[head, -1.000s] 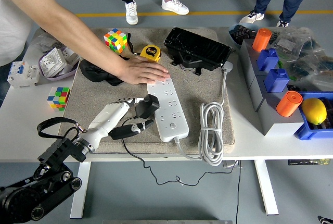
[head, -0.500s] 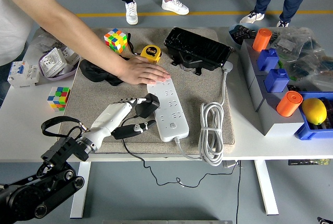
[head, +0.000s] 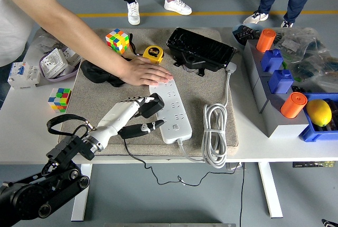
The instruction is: Put the plug near the board,insert it into the board,press the button,pull the plug out
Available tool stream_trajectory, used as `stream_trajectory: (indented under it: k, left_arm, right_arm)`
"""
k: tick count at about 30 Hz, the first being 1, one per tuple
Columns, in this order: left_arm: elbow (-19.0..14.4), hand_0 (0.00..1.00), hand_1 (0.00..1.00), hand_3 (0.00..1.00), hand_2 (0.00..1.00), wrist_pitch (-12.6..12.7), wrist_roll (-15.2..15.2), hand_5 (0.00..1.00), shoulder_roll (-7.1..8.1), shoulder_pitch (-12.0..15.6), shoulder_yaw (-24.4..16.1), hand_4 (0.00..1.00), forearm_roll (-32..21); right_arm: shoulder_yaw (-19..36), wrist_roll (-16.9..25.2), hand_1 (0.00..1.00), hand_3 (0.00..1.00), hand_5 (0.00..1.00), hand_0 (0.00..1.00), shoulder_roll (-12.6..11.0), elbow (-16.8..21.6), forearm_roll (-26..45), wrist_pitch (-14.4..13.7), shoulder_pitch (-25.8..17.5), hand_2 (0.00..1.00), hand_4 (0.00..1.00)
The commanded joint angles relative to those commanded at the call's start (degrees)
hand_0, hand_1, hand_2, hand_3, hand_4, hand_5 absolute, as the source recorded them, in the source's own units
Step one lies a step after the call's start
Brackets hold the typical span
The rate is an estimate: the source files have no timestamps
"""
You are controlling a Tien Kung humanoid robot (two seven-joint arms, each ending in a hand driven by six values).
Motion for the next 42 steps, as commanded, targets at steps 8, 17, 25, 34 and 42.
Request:
stream_trajectory:
  k: [8, 17, 25, 34, 42]
  left_arm:
    - [-0.2, 0.869, 0.885, 0.847, 0.882, -0.7, 0.0, 0.998, -0.23, -1.0, 1.0, 0.894, -0.1]
    - [0.0, 0.865, 0.882, 0.844, 0.882, -1.1, 0.2, 0.998, -0.6, -2.3, 1.9, 0.895, -0.2]
    - [0.0, 0.858, 0.876, 0.84, 0.875, -1.3, 0.5, 0.998, -0.88, -3.2, 2.1, 0.897, -0.2]
    - [0.3, 0.855, 0.873, 0.837, 0.87, -1.7, 0.8, 0.998, -1.26, -3.7, 3.1, 0.898, -0.5]
    - [0.6, 0.85, 0.869, 0.834, 0.868, -1.8, 0.8, 0.997, -1.53, -4.2, 3.8, 0.898, -0.8]
  right_arm:
    - [0.1, 0.1, 0.59, 0.547, 0.258, 0.604, 0.0, 0.0, 0.0, 0.0, 0.1, 0.545, 0.779]
    - [0.2, 0.2, 0.59, 0.546, 0.257, 0.604, 0.0, 0.0, 0.0, 0.0, 0.1, 0.545, 0.779]
    - [0.0, 0.2, 0.59, 0.547, 0.255, 0.603, 0.0, 0.0, 0.1, 0.0, 0.1, 0.544, 0.779]
    - [0.2, 0.2, 0.59, 0.547, 0.255, 0.603, 0.0, 0.0, 0.0, 0.1, 0.2, 0.545, 0.78]
    - [0.1, 0.2, 0.589, 0.547, 0.254, 0.603, 0.0, 0.0, 0.1, 0.0, 0.1, 0.544, 0.778]
